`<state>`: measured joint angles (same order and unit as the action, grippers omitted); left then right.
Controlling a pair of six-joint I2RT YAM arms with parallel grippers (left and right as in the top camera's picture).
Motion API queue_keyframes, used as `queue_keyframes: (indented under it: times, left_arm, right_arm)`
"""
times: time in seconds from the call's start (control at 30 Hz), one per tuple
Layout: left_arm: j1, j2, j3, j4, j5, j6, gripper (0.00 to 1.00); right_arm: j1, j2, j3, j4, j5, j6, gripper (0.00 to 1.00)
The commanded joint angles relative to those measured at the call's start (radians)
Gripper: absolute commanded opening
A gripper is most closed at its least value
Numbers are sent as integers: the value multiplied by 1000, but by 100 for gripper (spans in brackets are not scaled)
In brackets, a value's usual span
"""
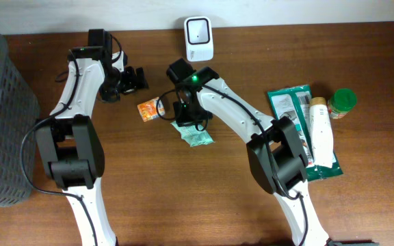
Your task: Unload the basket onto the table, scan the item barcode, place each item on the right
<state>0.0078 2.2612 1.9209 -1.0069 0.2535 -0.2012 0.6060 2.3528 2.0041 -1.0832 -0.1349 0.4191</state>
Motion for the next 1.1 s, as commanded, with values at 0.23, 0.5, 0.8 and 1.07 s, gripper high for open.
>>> queue_keyframes:
  times: [0.23,0.5,0.8,1.07]
  left_arm:
    - [-5,8,13,0,0,16,99]
    - [-5,8,11,-2,0,16,99]
    - [-4,8,11,7,0,16,99]
    - [-12,8,11,-3,5,16,99]
  right_arm:
    - [-3,150,-6,11,-386,-274,19]
    - [-63,1,142,-221,-376,-404,26]
    - [89,10,7,-369,-299,-366,22]
    - [-54,10,-31,-320,-87,-351,21]
